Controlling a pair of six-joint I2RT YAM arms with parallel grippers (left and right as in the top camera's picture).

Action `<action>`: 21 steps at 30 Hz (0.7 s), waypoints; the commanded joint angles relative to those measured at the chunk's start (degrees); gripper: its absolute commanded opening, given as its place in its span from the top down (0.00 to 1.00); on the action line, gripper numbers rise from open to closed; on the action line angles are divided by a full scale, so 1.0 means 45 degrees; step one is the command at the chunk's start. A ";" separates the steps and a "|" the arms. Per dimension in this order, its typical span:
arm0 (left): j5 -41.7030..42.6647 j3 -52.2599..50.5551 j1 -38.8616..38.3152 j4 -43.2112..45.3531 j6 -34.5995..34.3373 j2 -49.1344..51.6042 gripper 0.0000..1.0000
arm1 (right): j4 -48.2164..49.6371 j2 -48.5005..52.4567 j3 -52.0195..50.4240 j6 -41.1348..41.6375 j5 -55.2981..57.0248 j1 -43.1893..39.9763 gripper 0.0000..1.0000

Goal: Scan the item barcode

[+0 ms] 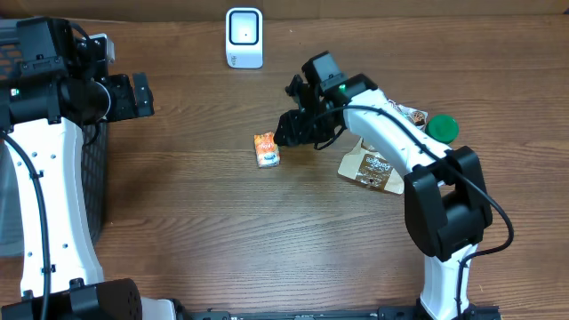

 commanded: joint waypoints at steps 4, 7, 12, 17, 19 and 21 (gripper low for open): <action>-0.0044 0.0321 -0.0015 0.0010 0.0209 0.0063 0.00 | 0.1180 0.0272 -0.0826 0.0879 0.0325 0.0461 0.49; -0.0044 0.0321 -0.0015 0.0010 0.0209 0.0063 0.01 | 0.1409 0.0505 -0.0894 0.1103 0.0563 0.0481 0.53; -0.0044 0.0321 -0.0015 0.0010 0.0209 0.0063 0.00 | 0.1651 0.1059 -0.0894 0.1302 0.0544 0.0481 0.57; -0.0044 0.0321 -0.0015 0.0010 0.0209 0.0063 0.00 | 0.1749 0.1180 -0.0899 0.1331 0.0175 0.0520 0.58; -0.0044 0.0321 -0.0015 0.0010 0.0209 0.0063 0.01 | 0.1739 0.1180 -0.0899 0.1360 0.0165 0.0539 0.59; -0.0044 0.0321 -0.0015 0.0010 0.0209 0.0063 0.00 | 0.1744 0.1229 -0.0899 0.1666 0.0170 0.0568 0.59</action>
